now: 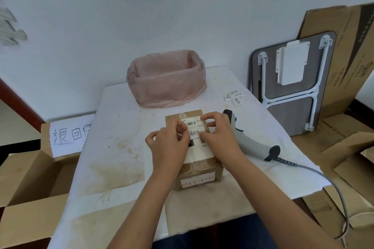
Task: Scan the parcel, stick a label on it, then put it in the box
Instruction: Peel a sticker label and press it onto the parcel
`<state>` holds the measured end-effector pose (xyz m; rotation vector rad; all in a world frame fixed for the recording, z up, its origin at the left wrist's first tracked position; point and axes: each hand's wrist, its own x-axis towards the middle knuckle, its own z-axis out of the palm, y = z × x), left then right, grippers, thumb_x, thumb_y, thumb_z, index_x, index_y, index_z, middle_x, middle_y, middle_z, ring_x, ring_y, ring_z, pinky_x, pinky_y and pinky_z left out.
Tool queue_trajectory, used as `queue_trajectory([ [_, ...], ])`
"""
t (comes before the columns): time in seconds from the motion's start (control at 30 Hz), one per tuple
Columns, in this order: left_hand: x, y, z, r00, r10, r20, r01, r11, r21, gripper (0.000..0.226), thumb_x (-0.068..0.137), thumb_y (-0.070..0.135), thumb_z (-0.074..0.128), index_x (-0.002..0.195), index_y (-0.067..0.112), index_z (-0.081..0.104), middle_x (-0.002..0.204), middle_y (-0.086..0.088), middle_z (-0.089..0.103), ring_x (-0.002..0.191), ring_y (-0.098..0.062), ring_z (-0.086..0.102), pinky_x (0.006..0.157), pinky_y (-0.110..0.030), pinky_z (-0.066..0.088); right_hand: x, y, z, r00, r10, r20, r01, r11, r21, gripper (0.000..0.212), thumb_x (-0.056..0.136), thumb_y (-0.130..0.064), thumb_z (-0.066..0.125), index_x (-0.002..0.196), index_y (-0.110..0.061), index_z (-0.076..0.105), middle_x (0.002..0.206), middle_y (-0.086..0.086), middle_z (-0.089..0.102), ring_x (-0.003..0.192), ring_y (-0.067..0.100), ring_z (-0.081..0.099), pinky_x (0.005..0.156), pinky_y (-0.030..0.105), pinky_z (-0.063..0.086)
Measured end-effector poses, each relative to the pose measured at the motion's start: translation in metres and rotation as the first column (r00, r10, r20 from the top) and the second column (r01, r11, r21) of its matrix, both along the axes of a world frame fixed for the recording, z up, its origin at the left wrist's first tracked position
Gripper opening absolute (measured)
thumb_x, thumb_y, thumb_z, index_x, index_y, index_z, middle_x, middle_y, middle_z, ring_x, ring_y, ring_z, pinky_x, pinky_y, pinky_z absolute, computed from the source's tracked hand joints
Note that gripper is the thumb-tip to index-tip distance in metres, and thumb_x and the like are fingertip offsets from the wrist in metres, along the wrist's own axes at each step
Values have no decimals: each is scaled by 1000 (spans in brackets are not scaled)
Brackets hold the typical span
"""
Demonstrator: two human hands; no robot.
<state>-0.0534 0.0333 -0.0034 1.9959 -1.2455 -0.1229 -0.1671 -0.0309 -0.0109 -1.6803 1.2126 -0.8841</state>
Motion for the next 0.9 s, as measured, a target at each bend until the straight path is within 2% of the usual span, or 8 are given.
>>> queue_trajectory([
  [0.13,0,-1,-1,1000,-4,13,4,1000,-3,7,90,24,60,90,30,56,69,18,56,71,-1,53,96,-33,24,0,-3,0,998,-1,-61,0,1000,-25,36,82,1,61,112,-20,55,118,-7,38,100,6,50,72,13,43],
  [0.33,2,0,-3,1000,-12,-14,12,1000,-4,10,89,24,61,88,32,55,68,19,56,69,3,53,94,-33,24,1,-4,-1,981,16,-194,-37,994,-103,32,81,-7,65,108,-20,55,118,-4,40,109,16,50,91,31,46],
  [0.5,2,-1,-2,1000,-10,-22,10,1000,2,11,90,25,61,87,33,54,68,18,58,72,-2,55,91,-29,21,-5,-1,-2,970,7,-242,-47,985,-164,20,82,-16,66,101,-21,63,118,-4,42,100,11,52,84,24,43],
  [0.77,3,0,1,999,-9,-34,10,1000,30,9,90,26,60,86,32,54,70,17,59,76,-7,59,89,-29,21,0,3,1,943,-9,-332,-61,978,-200,15,82,-17,61,95,-20,67,112,-5,44,102,17,51,82,35,51],
  [0.9,4,-1,1,999,-12,-46,15,998,53,9,91,27,60,87,33,54,71,18,58,78,-8,58,88,-30,20,0,4,2,936,-12,-351,-66,976,-208,16,83,-18,60,97,-22,69,114,-6,45,107,15,48,83,36,51],
])
